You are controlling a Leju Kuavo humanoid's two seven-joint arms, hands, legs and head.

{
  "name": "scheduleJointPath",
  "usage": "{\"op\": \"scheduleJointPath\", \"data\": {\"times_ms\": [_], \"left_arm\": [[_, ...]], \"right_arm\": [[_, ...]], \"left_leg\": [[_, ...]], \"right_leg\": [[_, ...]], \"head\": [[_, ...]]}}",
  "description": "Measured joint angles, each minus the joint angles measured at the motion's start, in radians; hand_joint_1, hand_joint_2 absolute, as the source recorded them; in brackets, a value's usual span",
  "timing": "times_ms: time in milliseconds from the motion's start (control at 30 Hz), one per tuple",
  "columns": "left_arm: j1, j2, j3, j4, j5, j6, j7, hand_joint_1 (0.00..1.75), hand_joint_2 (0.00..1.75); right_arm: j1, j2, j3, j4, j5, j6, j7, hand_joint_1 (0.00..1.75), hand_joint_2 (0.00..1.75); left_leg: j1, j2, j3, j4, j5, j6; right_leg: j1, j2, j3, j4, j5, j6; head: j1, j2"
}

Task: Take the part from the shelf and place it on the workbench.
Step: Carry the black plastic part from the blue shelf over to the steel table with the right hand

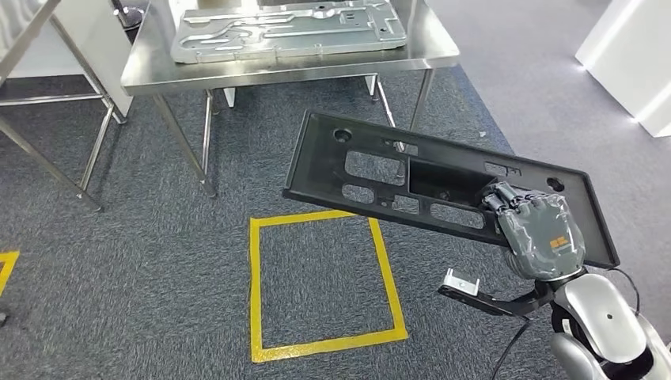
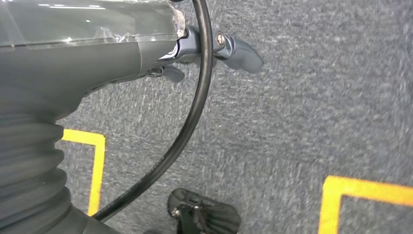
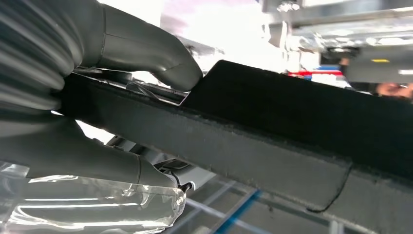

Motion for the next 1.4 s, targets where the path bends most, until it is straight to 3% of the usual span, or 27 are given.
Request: {"op": "scheduleJointPath", "data": {"times_ms": [67, 100, 133, 200, 267, 367, 433, 500, 567, 600, 633, 667, 733, 767, 833, 967, 1033, 1100, 1133, 1167, 1233, 1300, 1333, 1400], "left_arm": [[-0.004, 0.0, 0.0, 0.0, -0.002, -0.004, 0.0, 0.0, 1.75], [-0.005, 0.0, 0.0, 0.0, -0.002, -0.007, 0.0, 0.0, 1.75], [-0.005, 0.0, 0.0, -0.001, -0.003, -0.009, 0.001, 0.0, 1.75], [-0.005, 0.0, 0.0, -0.002, -0.008, -0.013, 0.003, 0.0, 1.75], [-0.004, 0.0, 0.0, -0.002, -0.014, -0.018, 0.004, 0.0, 1.75], [-0.001, 0.0, 0.0, -0.002, -0.021, -0.021, 0.004, 0.0, 1.75], [0.003, 0.0, 0.0, -0.002, -0.025, -0.022, 0.005, 0.0, 1.75], [0.004, 0.001, 0.0, -0.002, -0.028, -0.022, 0.004, 0.0, 1.75], [0.006, 0.002, 0.0, -0.002, -0.029, -0.022, 0.004, 0.0, 1.75], [0.007, 0.002, 0.0, -0.002, -0.03, -0.022, 0.004, 0.0, 1.75], [0.008, 0.003, 0.0, -0.002, -0.03, -0.022, 0.004, 0.0, 1.75], [0.01, 0.003, 0.0, -0.002, -0.03, -0.022, 0.004, 0.0, 1.75], [0.009, 0.004, 0.0, -0.003, -0.03, -0.023, 0.004, 0.0, 1.75], [0.007, 0.005, 0.0, -0.003, -0.031, -0.024, 0.004, 0.0, 1.75], [0.004, 0.007, 0.0, -0.003, -0.031, -0.025, 0.006, 0.0, 1.75], [0.007, 0.007, 0.0, -0.003, -0.031, -0.026, 0.003, 0.0, 1.75], [0.008, 0.007, 0.0, -0.003, -0.032, -0.026, 0.0, 0.0, 1.75], [0.007, 0.007, 0.0, -0.003, -0.032, -0.026, -0.001, 0.0, 1.75], [0.008, 0.007, 0.0, -0.003, -0.032, -0.026, -0.001, 0.0, 1.75], [0.008, 0.007, 0.0, -0.003, -0.032, -0.026, -0.001, 0.0, 1.75], [0.008, 0.007, 0.0, -0.003, -0.032, -0.026, -0.001, 0.0, 1.75], [0.008, 0.006, 0.0, -0.003, -0.032, -0.027, -0.001, 0.0, 1.75], [0.007, 0.006, 0.0, -0.003, -0.032, -0.027, -0.001, 0.0, 1.75], [0.006, 0.006, 0.0, -0.003, -0.032, -0.027, -0.002, 0.0, 1.75]], "right_arm": [[-0.004, -0.003, 0.002, 0.006, -0.003, 0.001, 0.004, 1.75, 1.75], [-0.009, -0.003, 0.004, 0.011, -0.004, 0.003, 0.006, 1.75, 1.75], [-0.017, -0.003, 0.007, 0.015, -0.004, 0.007, 0.008, 1.75, 1.75], [-0.035, -0.003, 0.011, 0.022, -0.004, 0.011, 0.012, 1.75, 1.75], [-0.043, -0.003, 0.011, 0.027, -0.005, 0.009, 0.015, 1.75, 1.75], [-0.044, -0.005, 0.012, 0.035, -0.007, 0.006, 0.015, 1.75, 1.75], [-0.043, -0.006, 0.011, 0.038, -0.008, 0.005, 0.015, 1.75, 1.75], [-0.036, -0.008, 0.009, 0.039, -0.01, 0.001, 0.013, 1.75, 1.75], [-0.027, -0.01, 0.007, 0.039, -0.011, -0.001, 0.012, 1.75, 1.75], [-0.023, -0.011, 0.006, 0.04, -0.011, -0.001, 0.011, 1.75, 1.75], [-0.02, -0.011, 0.006, 0.04, -0.011, -0.001, 0.011, 1.75, 1.75], [-0.018, -0.011, 0.006, 0.04, -0.011, -0.001, 0.01, 1.75, 1.75], [-0.021, -0.011, 0.006, 0.041, -0.011, 0.0, 0.009, 1.75, 1.75], [-0.025, -0.011, 0.006, 0.041, -0.011, 0.001, 0.009, 1.75, 1.75], [-0.031, -0.011, 0.006, 0.042, -0.011, 0.002, 0.008, 1.75, 1.75], [-0.031, -0.015, 0.002, 0.043, -0.013, -0.001, 0.004, 1.75, 1.75], [-0.03, -0.019, -0.005, 0.044, -0.015, -0.003, 0.0, 1.75, 1.75], [-0.028, -0.02, -0.01, 0.046, -0.016, -0.005, -0.002, 1.75, 1.75], [-0.026, -0.02, -0.011, 0.048, -0.017, -0.005, -0.003, 1.75, 1.75], [-0.024, -0.02, -0.011, 0.05, -0.017, -0.005, -0.004, 1.75, 1.75], [-0.023, -0.02, -0.013, 0.053, -0.017, -0.006, -0.006, 1.75, 1.75], [-0.025, -0.02, -0.016, 0.054, -0.018, -0.006, -0.006, 1.75, 1.75], [-0.025, -0.02, -0.017, 0.055, -0.018, -0.006, -0.006, 1.75, 1.75], [-0.025, -0.021, -0.018, 0.056, -0.02, -0.006, -0.007, 1.75, 1.75]], "left_leg": [[0.0, -0.018, 0.002, -0.001, -0.003, 0.007], [-0.001, -0.027, 0.004, 0.001, -0.005, 0.007], [-0.001, -0.034, 0.005, 0.003, -0.008, 0.006], [-0.001, -0.046, 0.01, 0.014, -0.019, 0.0], [-0.003, -0.056, 0.008, 0.028, -0.031, -0.009], [-0.005, -0.063, -0.002, 0.037, -0.036, -0.023], [-0.003, -0.054, -0.005, 0.048, -0.048, -0.033], [0.0, -0.034, -0.037, 0.124, -0.089, -0.046], [0.004, -0.022, -0.103, 0.257, -0.144, -0.055], [0.006, -0.02, -0.13, 0.305, -0.155, -0.057], [0.007, -0.019, -0.141, 0.319, -0.147, -0.058], [0.008, -0.018, -0.13, 0.29, -0.119, -0.056], [0.006, -0.016, -0.069, 0.155, -0.048, -0.046], [0.003, -0.015, -0.04, 0.093, -0.027, -0.04], [-0.003, -0.014, -0.013, 0.039, -0.023, -0.03], [0.0, -0.019, 0.006, 0.009, -0.017, -0.01], [0.002, -0.019, 0.017, -0.005, -0.015, 0.001], [-0.001, -0.02, 0.02, -0.004, -0.02, 0.007], [-0.002, -0.021, 0.022, -0.003, -0.024, 0.009], [-0.003, -0.022, 0.025, -0.001, -0.028, 0.009], [-0.003, -0.025, 0.035, 0.006, -0.04, 0.006], [-0.005, -0.028, 0.041, 0.017, -0.056, -0.002], [-0.007, -0.029, 0.041, 0.021, -0.062, -0.007], [-0.01, -0.03, 0.039, 0.024, -0.071, -0.018]], "right_leg": [[0.001, 0.031, -0.081, 0.13, -0.046, 0.0], [0.001, 0.033, -0.112, 0.166, -0.045, 0.001], [0.0, 0.034, -0.127, 0.166, -0.023, 0.001], [-0.002, 0.035, -0.103, 0.065, 0.065, 0.002], [-0.003, 0.041, -0.069, -0.036, 0.118, -0.002], [-0.001, 0.047, -0.066, -0.065, 0.117, -0.015], [-0.003, 0.044, -0.061, -0.07, 0.117, -0.027], [-0.004, 0.039, -0.051, -0.074, 0.115, -0.037], [-0.003, 0.034, -0.046, -0.074, 0.111, -0.042], [-0.003, 0.032, -0.043, -0.074, 0.108, -0.043], [-0.003, 0.031, -0.04, -0.074, 0.106, -0.042], [-0.003, 0.031, -0.035, -0.074, 0.103, -0.041], [-0.002, 0.031, -0.025, -0.075, 0.097, -0.038], [-0.001, 0.031, -0.021, -0.076, 0.095, -0.034], [-0.001, 0.03, -0.018, -0.08, 0.093, -0.024], [0.0, 0.028, -0.016, -0.074, 0.081, -0.003], [0.001, 0.03, -0.056, 0.011, 0.038, -0.001], [0.003, 0.032, -0.132, 0.136, -0.012, 0.001], [0.003, 0.032, -0.159, 0.173, -0.017, 0.002], [0.003, 0.033, -0.173, 0.181, -0.004, 0.003], [0.003, 0.033, -0.137, 0.086, 0.074, 0.002], [0.005, 0.034, -0.083, -0.032, 0.125, -0.004], [0.007, 0.034, -0.068, -0.063, 0.131, -0.008], [0.01, 0.036, -0.063, -0.076, 0.122, -0.018]], "head": [[0.0, 0.0], [0.0, 0.0], [0.0, 0.0], [0.0, 0.0], [0.0, 0.0], [0.0, 0.0], [0.0, 0.0], [0.0, 0.0], [0.0, 0.0], [0.0, 0.0], [0.0, 0.0], [0.0, 0.0], [0.0, 0.0], [0.0, 0.0], [0.0, 0.0], [0.0, 0.0], [0.0, 0.0], [0.0, 0.0], [0.0, 0.0], [0.0, 0.0], [0.0, 0.0], [0.0, 0.0], [0.0, 0.0], [0.0, 0.0]]}}
